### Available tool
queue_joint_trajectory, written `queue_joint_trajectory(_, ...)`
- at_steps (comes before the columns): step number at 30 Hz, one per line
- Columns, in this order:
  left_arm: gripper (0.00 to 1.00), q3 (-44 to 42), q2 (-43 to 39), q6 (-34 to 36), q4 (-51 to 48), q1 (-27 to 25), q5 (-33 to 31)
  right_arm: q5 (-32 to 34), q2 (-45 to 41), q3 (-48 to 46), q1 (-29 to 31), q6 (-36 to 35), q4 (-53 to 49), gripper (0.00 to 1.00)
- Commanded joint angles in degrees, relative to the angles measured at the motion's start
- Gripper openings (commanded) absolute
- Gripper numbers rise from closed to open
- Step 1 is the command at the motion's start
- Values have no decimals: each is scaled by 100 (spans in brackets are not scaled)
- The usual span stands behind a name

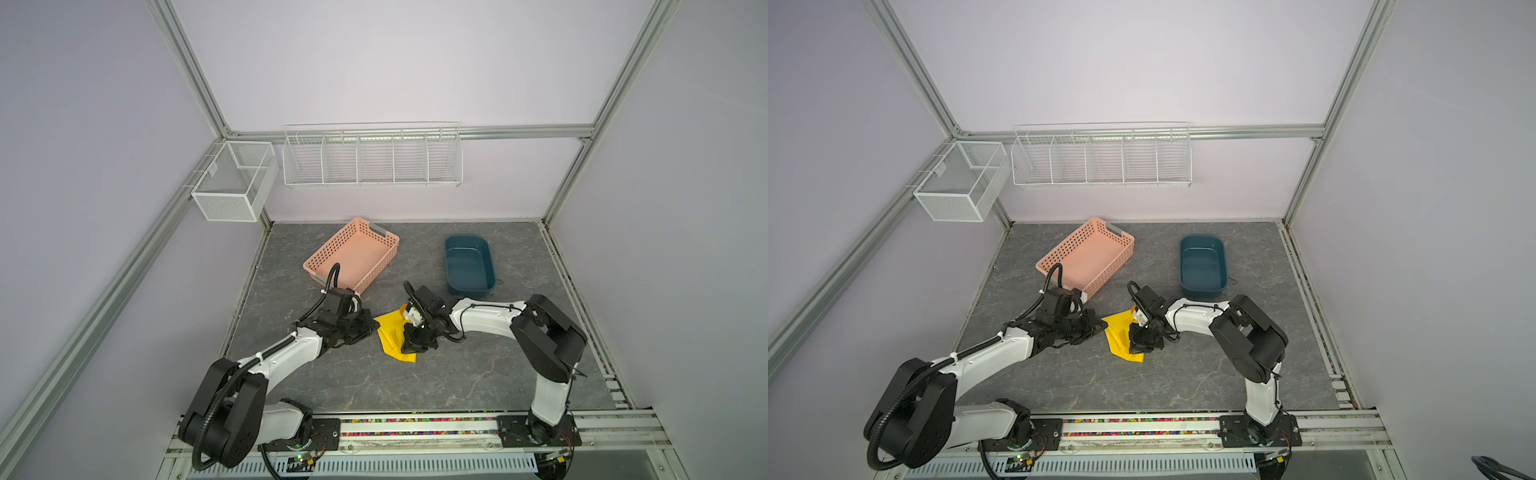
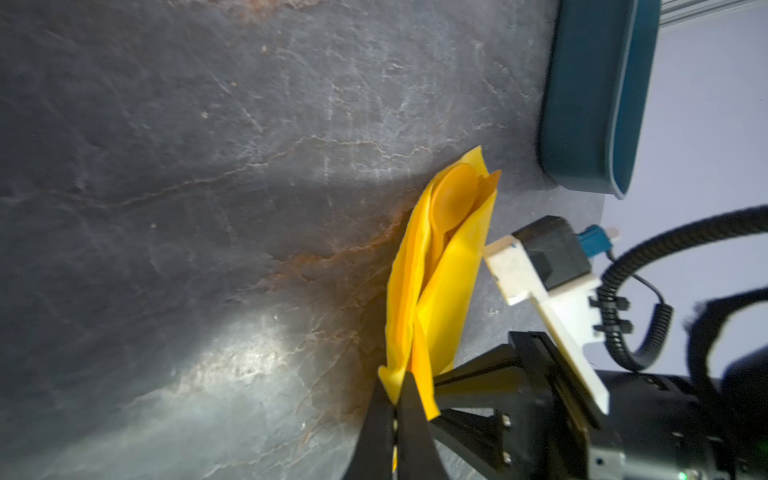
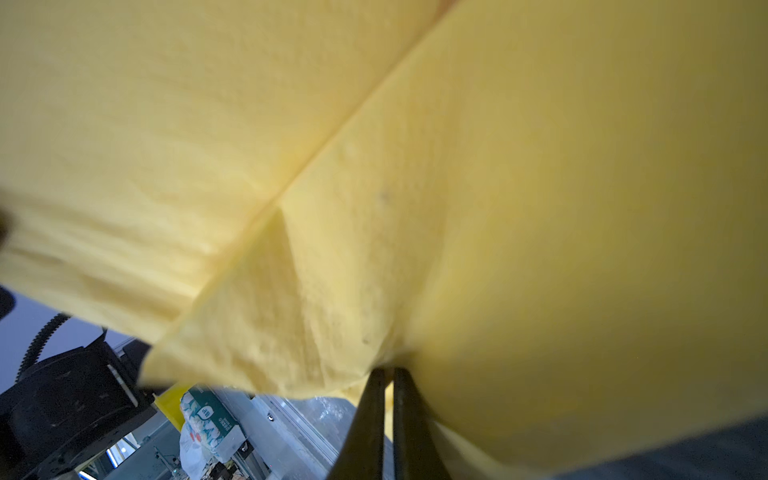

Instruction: Place the utensils on the paper napkin and roll it up

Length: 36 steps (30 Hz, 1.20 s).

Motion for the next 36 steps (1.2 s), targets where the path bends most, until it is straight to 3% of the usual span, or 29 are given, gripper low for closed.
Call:
queue_joint_trajectory(1,0,-78,-136,-23,339,35,249,11,111,4,84,122,-120,11)
queue_joint_trajectory(17,0,800,586,608,-281,-411,569,156,-70,-102,83,165,-43,11)
queue_joint_trajectory(36,0,1188,1622,294,212,-661,1274,194,-480,-319,19,208,151,12)
